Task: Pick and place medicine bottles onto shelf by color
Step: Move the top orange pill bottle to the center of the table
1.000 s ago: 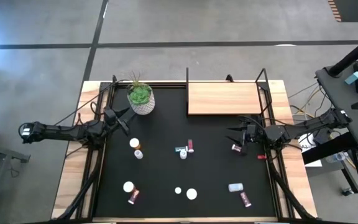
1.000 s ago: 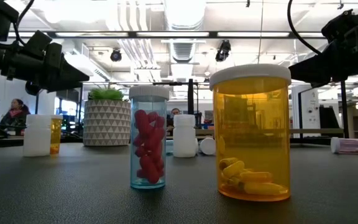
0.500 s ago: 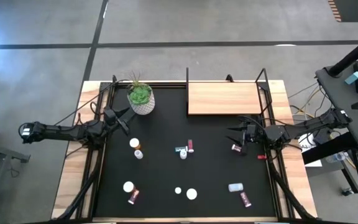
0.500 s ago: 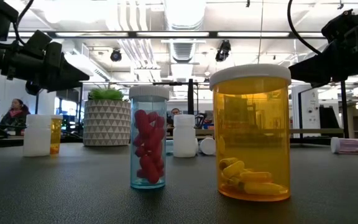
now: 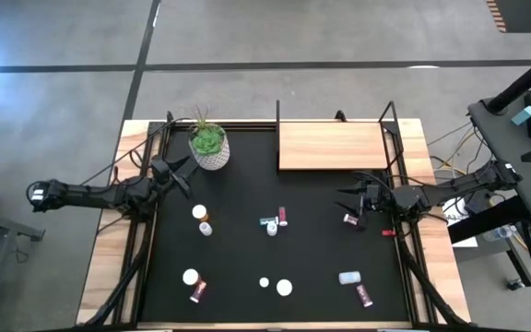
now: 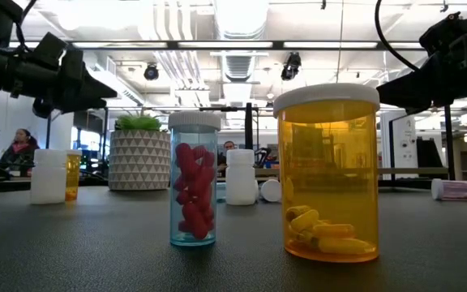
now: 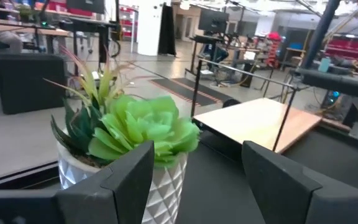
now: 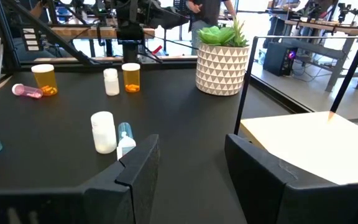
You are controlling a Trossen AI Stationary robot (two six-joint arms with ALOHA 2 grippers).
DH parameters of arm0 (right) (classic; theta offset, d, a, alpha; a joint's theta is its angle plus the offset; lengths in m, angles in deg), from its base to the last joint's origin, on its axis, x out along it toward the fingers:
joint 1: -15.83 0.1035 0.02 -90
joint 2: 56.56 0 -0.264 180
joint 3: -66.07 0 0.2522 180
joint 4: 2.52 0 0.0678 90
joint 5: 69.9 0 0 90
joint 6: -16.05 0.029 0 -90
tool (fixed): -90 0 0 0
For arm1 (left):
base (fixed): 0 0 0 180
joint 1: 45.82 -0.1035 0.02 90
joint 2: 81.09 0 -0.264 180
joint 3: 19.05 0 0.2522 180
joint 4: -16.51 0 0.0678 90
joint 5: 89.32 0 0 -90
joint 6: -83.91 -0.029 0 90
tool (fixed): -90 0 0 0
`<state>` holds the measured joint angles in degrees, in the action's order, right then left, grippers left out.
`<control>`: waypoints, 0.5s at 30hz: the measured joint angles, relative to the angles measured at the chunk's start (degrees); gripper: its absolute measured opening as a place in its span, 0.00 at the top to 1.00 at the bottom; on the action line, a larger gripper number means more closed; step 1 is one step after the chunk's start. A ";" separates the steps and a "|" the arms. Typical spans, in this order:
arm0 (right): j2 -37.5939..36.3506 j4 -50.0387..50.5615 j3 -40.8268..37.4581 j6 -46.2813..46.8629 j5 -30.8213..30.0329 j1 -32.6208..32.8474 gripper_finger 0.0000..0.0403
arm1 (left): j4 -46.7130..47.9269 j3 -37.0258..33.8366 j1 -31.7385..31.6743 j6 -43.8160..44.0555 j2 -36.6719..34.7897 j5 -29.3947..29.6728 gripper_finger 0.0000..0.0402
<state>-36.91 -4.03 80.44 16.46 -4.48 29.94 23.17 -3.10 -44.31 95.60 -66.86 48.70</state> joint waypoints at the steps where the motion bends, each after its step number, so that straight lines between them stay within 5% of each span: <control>1: -0.01 -0.02 0.01 0.00 0.00 0.00 0.56 | 0.08 0.25 0.00 0.03 0.39 0.29 0.43; 15: 0.01 -0.01 0.01 0.00 0.02 0.00 0.56 | 0.11 6.06 -0.01 7.75 10.54 1.53 0.43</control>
<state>-36.90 -4.04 80.45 16.46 -4.46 29.94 23.28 2.96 -44.32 103.35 -56.31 50.23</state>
